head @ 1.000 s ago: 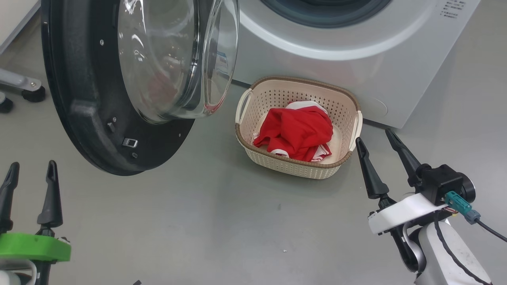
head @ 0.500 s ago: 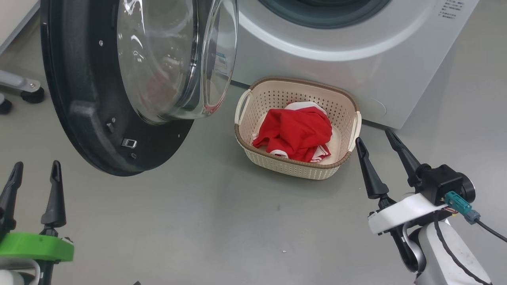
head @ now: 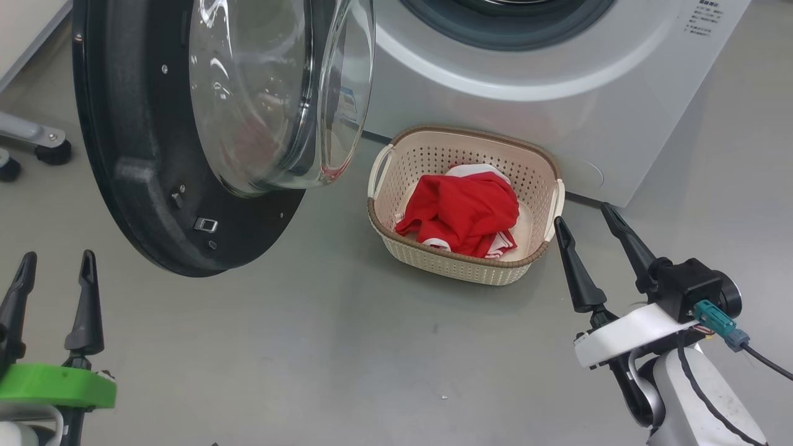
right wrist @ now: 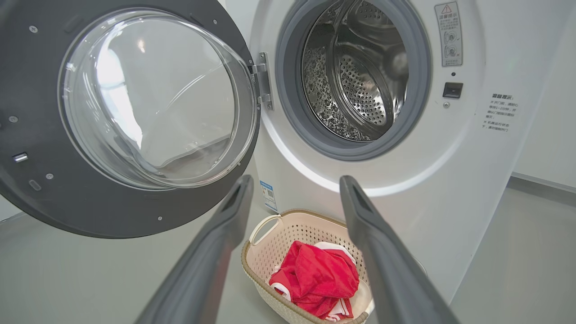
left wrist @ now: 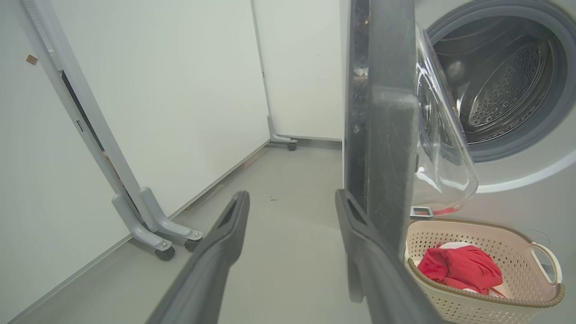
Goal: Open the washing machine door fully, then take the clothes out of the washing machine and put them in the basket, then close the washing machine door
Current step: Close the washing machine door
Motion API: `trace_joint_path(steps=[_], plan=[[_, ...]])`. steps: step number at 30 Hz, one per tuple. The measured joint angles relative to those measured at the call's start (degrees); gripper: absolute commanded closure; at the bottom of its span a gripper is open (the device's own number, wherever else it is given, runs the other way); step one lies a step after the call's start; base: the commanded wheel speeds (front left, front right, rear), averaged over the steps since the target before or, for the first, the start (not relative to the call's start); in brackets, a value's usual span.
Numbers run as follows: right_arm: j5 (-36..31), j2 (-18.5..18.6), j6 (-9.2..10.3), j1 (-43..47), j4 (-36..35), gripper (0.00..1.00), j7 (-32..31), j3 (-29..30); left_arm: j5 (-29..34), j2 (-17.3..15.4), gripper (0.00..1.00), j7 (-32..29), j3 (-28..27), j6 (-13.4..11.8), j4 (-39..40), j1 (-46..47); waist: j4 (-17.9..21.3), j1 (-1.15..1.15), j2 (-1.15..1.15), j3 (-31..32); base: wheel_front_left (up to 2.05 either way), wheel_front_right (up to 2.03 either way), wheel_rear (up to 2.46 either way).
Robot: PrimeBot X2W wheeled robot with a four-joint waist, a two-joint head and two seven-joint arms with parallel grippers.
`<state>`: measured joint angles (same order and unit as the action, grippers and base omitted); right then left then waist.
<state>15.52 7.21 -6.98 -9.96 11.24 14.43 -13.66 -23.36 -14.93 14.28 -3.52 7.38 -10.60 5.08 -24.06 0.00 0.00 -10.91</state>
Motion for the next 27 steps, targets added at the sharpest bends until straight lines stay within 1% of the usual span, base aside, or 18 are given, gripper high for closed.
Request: trace_joint_path(steps=[9,10,11,13,20,27], plan=[[0.00,-0.14,0.00,0.20,-0.01,0.00,0.00,-0.29,-0.03,0.00,0.00,0.16,-0.09,0.00,0.41,-0.01,0.14,0.00,0.00,-0.02,0.00,0.00,0.00],[0.00,-0.14,-0.01,0.20,-0.01,0.00,0.00,-0.29,-0.23,0.07,0.01,0.16,-0.11,0.00,0.40,-0.01,0.14,0.00,0.00,-0.06,0.00,0.00,0.00],[0.00,-0.14,0.00,0.20,-0.01,0.00,0.00,-0.29,-0.34,0.16,0.37,0.16,-0.11,0.00,0.40,-0.01,0.14,0.00,0.00,-0.09,0.00,0.00,0.00],[0.00,-0.14,-0.01,0.20,-0.01,0.00,0.00,-0.29,-0.34,0.23,1.00,0.16,-0.11,0.00,0.41,-0.01,0.13,0.00,0.00,-0.17,0.00,0.00,0.00],[-0.01,-0.10,-0.01,0.20,-0.02,0.00,0.00,-0.20,-0.71,0.10,1.00,0.16,-0.07,0.00,0.93,-0.01,0.06,0.00,0.00,-0.57,0.00,0.00,0.00],[-0.02,0.03,-0.01,0.20,-0.13,0.00,0.00,-0.22,-0.76,-1.46,1.00,0.16,0.56,0.00,2.04,0.26,0.05,0.00,0.00,-1.20,0.00,0.00,0.00]])
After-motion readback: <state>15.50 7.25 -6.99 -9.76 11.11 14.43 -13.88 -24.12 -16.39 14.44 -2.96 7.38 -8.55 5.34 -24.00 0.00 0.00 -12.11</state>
